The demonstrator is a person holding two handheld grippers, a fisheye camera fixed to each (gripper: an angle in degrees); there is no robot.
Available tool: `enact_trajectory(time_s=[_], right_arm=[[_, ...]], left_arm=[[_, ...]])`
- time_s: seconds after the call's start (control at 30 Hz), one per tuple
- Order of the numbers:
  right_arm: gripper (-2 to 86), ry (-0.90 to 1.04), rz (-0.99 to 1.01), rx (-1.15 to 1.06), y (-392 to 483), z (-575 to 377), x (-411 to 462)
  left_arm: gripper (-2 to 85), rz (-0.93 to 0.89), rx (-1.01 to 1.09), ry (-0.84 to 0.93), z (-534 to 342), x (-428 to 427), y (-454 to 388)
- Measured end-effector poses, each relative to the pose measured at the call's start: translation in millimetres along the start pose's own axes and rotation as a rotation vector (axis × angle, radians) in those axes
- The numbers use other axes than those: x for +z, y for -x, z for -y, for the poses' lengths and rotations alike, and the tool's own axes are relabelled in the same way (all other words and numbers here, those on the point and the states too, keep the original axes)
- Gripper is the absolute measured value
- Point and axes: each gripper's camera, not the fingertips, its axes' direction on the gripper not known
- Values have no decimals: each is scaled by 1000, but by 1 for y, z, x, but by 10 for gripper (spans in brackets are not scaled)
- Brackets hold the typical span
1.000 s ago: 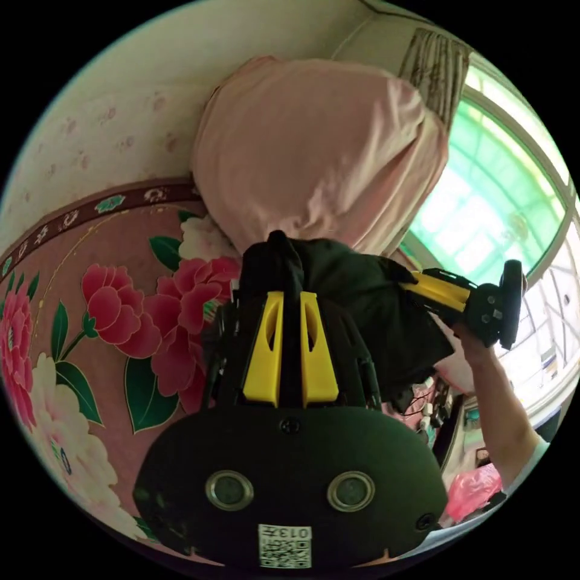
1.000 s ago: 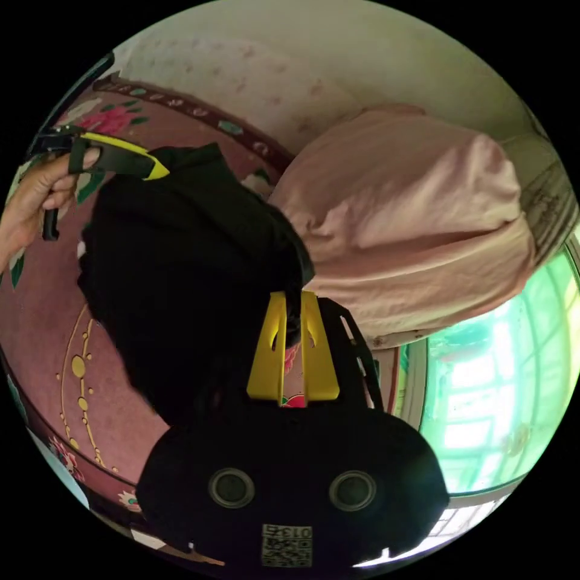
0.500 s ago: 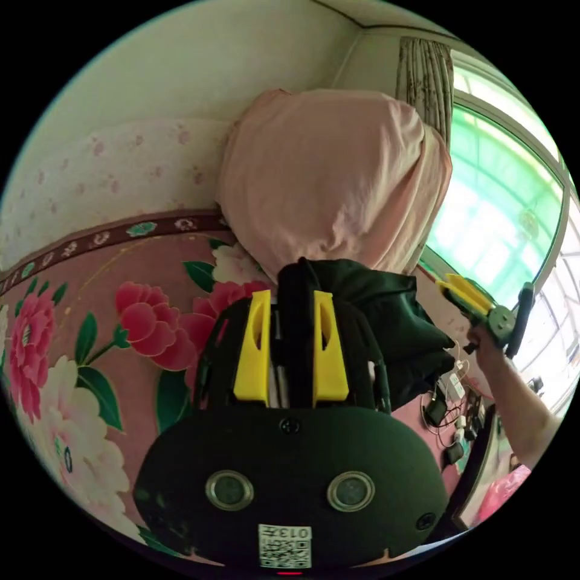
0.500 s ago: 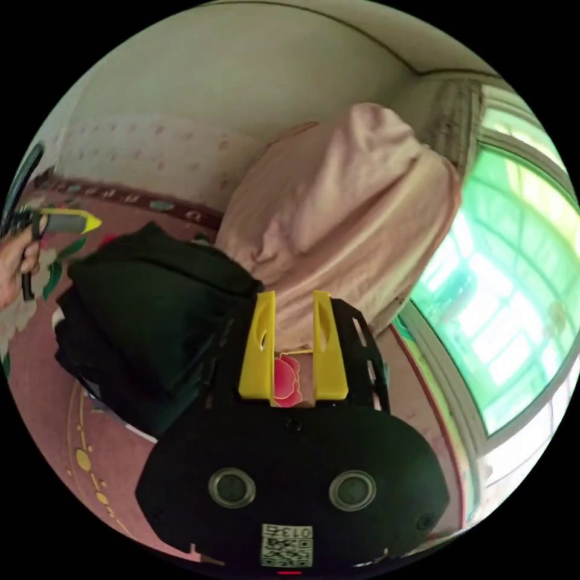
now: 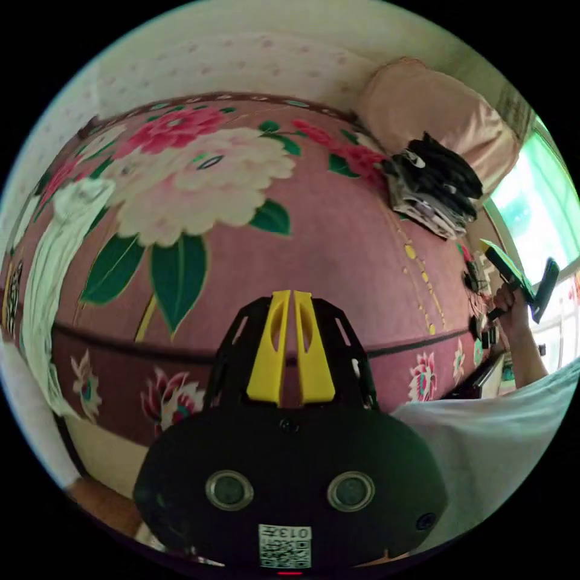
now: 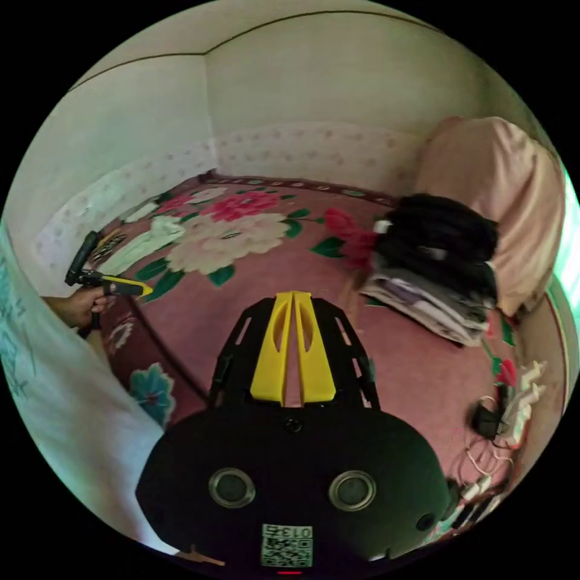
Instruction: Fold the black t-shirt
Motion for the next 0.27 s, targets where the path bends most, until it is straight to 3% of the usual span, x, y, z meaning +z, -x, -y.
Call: enact_trajectory(time_s=[0.07, 0.27], right_arm=[[6, 29, 212, -109, 72, 34, 24], [14, 90, 388, -350, 244, 145, 79]], left_arm=[[23, 26, -116, 0, -40, -9, 45], [82, 177, -178, -85, -75, -35, 162]])
